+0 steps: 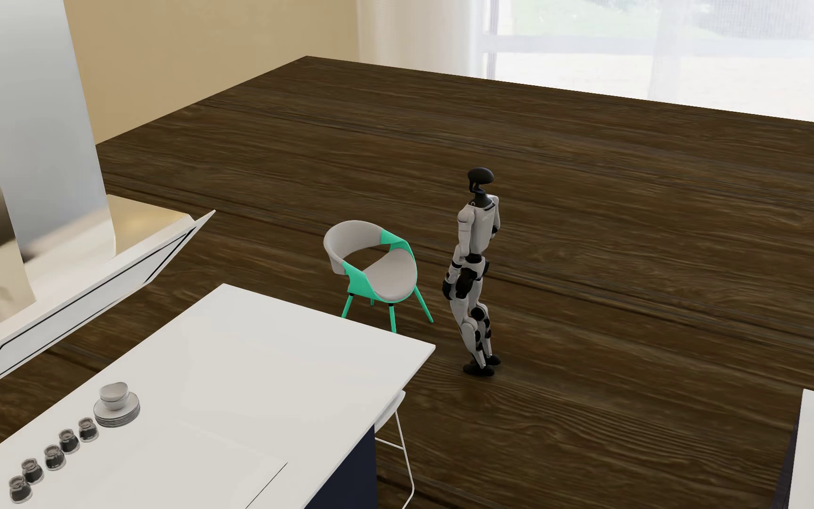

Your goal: Stand still

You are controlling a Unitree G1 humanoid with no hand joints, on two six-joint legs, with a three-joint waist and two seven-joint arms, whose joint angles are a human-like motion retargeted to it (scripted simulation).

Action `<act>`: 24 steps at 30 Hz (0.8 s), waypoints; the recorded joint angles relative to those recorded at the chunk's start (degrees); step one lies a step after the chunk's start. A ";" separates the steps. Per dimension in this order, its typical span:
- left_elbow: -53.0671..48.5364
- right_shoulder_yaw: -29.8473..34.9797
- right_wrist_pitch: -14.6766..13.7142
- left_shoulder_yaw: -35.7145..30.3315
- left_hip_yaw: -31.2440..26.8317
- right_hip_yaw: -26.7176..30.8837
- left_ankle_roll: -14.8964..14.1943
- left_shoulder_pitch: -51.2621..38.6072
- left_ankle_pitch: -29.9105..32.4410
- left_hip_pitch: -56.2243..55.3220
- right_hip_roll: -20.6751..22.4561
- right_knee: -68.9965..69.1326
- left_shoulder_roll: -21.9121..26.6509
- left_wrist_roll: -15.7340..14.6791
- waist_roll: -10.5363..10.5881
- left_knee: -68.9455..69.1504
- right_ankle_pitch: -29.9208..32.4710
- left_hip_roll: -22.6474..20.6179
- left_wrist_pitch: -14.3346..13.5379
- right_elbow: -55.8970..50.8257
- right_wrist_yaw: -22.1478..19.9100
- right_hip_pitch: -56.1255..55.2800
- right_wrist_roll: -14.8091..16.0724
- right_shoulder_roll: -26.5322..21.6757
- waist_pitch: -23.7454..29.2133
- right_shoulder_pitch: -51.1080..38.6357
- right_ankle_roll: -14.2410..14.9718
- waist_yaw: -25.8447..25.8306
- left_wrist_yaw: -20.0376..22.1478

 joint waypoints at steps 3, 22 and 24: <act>0.14 -0.41 0.00 1.06 0.00 0.00 0.00 0.16 -0.01 -0.09 -0.03 0.03 -0.15 0.00 -0.10 0.05 -0.39 -0.11 0.00 -0.22 0.00 0.02 0.00 0.10 -0.09 0.23 0.00 -0.06 0.00; 0.59 -1.32 0.00 3.18 0.00 0.00 0.00 0.41 0.13 0.28 -0.19 -0.19 -0.55 0.00 -0.20 0.41 -0.02 -0.20 0.00 -0.25 0.00 0.71 0.00 0.36 0.10 0.70 0.00 0.03 0.00; 0.48 -1.59 0.00 3.26 0.00 0.00 0.00 0.50 0.06 -0.01 -0.10 -0.03 -0.54 0.00 -0.05 0.41 0.05 -0.07 0.00 -0.35 0.00 0.33 0.00 0.36 -0.07 0.69 0.00 -0.06 0.00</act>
